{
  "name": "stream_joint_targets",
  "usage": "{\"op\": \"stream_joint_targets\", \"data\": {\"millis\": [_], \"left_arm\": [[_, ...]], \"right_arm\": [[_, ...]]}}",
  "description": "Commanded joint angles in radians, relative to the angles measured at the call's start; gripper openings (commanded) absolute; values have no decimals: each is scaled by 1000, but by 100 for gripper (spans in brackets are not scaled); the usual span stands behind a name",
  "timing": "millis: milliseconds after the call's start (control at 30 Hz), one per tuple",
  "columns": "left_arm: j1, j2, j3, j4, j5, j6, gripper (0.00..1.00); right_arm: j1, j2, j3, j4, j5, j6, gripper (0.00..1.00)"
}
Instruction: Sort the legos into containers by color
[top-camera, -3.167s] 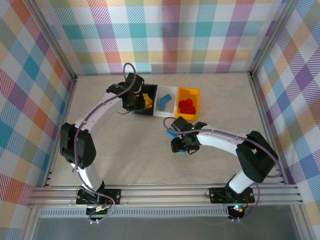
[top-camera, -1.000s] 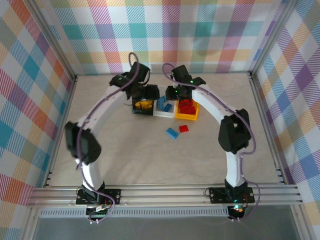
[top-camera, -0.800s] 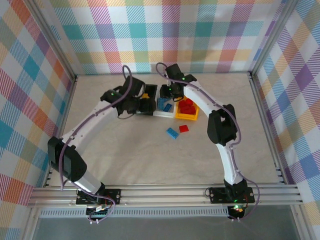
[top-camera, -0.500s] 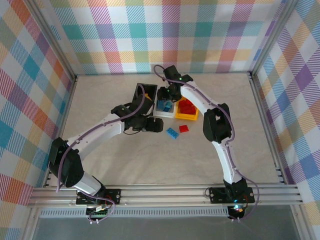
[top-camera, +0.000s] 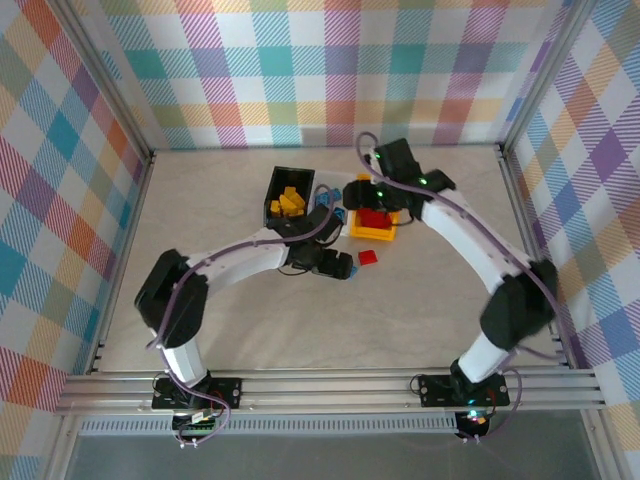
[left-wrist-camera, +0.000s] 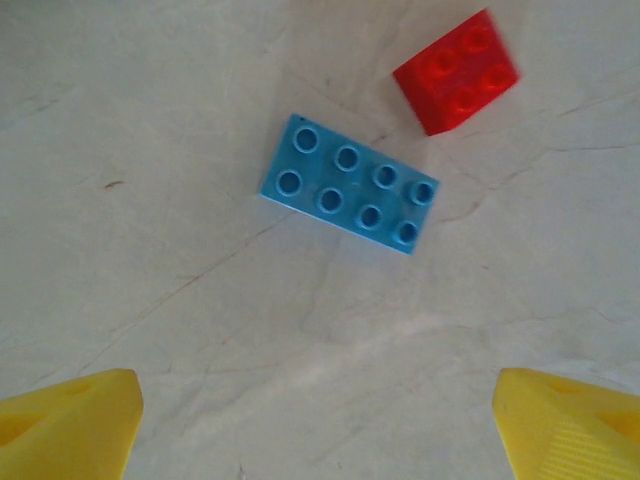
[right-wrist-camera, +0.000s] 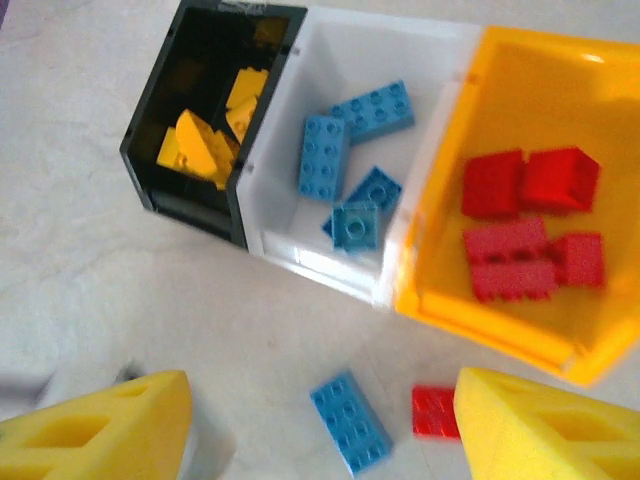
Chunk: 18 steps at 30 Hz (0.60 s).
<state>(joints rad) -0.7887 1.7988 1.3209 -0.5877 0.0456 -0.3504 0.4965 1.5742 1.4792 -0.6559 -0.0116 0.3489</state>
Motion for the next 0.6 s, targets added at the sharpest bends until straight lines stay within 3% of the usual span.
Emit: {"op": "stream_joint_targets", "data": {"millis": [0, 233, 567], "left_arm": [[-8, 62, 59, 11, 28, 21, 91], [-5, 224, 188, -41, -3, 170, 95], [42, 322, 294, -100, 45, 327, 96]], "right_arm": [[-5, -76, -164, 30, 1, 33, 72], [-6, -224, -376, 57, -16, 76, 73], [-7, -269, -436, 58, 8, 83, 76]]}}
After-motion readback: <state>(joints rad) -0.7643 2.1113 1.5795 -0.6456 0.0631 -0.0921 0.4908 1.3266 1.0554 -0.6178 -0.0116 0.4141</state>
